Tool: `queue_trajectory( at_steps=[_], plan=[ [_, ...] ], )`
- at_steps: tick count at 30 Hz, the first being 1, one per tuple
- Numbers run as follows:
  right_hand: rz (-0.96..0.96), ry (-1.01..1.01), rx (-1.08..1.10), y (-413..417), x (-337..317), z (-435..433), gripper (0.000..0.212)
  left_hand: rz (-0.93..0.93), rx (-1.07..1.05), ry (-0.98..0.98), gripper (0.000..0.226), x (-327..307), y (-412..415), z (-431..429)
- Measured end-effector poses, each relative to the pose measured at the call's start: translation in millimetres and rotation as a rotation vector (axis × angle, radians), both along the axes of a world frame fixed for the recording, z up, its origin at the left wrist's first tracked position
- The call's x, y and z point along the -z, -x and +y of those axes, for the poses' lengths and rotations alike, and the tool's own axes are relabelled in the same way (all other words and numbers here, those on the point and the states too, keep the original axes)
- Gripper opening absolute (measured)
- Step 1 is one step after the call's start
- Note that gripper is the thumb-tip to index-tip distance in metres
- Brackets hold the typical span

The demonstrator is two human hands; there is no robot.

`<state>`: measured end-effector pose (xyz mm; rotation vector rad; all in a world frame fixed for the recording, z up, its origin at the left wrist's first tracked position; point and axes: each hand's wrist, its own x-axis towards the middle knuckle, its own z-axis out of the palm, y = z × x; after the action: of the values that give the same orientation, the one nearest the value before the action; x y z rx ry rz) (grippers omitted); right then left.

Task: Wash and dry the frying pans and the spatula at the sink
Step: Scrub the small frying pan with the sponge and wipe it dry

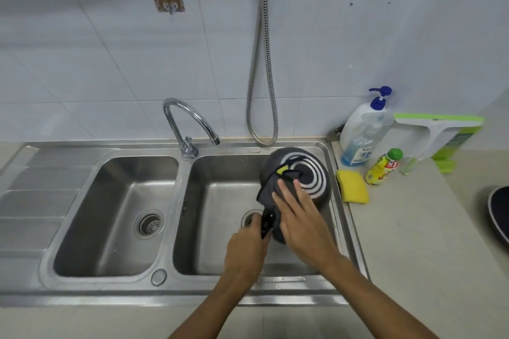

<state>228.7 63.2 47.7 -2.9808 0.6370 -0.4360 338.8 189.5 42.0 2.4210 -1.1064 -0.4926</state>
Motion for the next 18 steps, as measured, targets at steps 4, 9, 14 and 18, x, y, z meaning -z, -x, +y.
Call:
queue_trajectory(
  at_steps=[4, 9, 14, 18],
  plan=[
    [0.029, -0.029, 0.069, -45.0, -16.8, -16.8, 0.047, -0.203, 0.125, -0.040, 0.030, 1.5, 9.1, 0.5],
    [-0.004, -0.399, 0.423, -79.9, -66.4, -119.3, 0.041, -0.326, 0.207, -0.054, 0.018, -19.4, 3.3, -13.8],
    [-0.344, -1.067, 0.588, -28.8, -63.2, -171.8, 0.030, -0.238, 0.180, 0.019, 0.026, -15.9, -4.1, -5.3],
    [-0.510, -0.805, 0.704, 4.9, -19.8, -125.8, 0.027, -0.157, 0.196, -0.014, 0.040, 1.6, -3.9, 2.5]
  ],
)
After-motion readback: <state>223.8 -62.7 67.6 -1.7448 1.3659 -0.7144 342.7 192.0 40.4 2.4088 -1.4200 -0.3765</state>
